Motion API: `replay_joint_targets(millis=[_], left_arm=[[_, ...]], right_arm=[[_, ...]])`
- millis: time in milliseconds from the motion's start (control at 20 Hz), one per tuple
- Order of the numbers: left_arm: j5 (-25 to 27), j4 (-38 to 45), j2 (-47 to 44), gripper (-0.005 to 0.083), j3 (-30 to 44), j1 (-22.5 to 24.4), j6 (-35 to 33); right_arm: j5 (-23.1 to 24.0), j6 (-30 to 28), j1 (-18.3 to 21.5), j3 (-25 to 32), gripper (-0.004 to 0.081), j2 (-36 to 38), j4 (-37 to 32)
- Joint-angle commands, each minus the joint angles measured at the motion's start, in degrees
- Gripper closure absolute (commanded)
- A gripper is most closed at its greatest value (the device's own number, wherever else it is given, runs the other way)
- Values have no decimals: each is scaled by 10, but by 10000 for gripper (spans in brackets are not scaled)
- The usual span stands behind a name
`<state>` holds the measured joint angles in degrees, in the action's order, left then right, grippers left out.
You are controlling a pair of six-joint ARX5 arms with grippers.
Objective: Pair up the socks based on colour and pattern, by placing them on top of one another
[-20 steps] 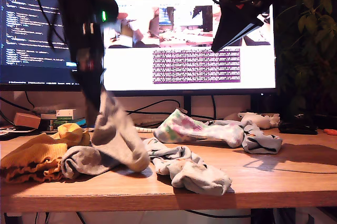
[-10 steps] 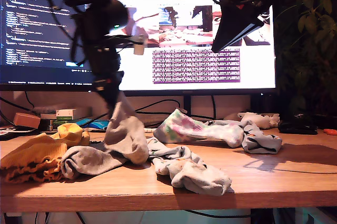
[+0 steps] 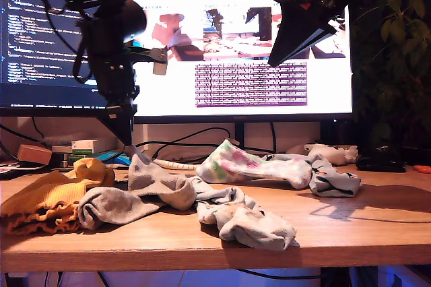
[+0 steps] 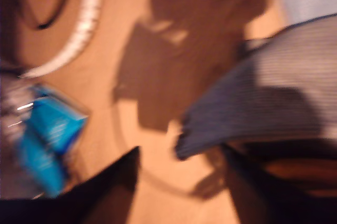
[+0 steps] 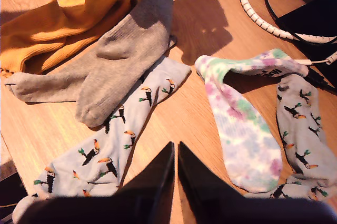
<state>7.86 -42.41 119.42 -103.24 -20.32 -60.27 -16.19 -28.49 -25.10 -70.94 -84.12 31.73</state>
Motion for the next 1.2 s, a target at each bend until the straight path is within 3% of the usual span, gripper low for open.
replay_joint_targets(millis=[0,150,200,300,350,450,500,550,650,800,1000,1150], left_arm=[[18,1,1,272,5,-2,18],[56,-40,-3,322,5,-2,65],[55,-60,-8,431,5,-2,88],[52,-89,-17,754,5,-5,145],[41,-100,-26,783,5,-9,152],[21,-104,-43,797,5,-13,196],[-6,-103,-53,797,5,-15,242],[-42,-103,-63,797,5,-15,244],[-90,-110,-79,797,6,-8,335],[-118,-111,-109,796,37,-1,356],[-141,3,-196,796,184,-5,408],[-163,106,-277,796,323,-13,482]], right_arm=[[-4,2,0,-5,780,4,-2],[-5,19,0,-5,780,4,-6],[-16,34,0,-5,780,4,-13],[-30,39,3,-5,780,4,-30],[-30,60,6,-5,780,4,-41],[-28,87,8,-2,780,4,-52],[-27,102,9,5,781,4,-61],[-18,117,11,17,781,5,-75],[7,141,20,54,781,9,-108],[27,158,28,134,781,38,-181],[49,192,40,264,781,125,-301],[57,244,52,328,780,187,-351]])
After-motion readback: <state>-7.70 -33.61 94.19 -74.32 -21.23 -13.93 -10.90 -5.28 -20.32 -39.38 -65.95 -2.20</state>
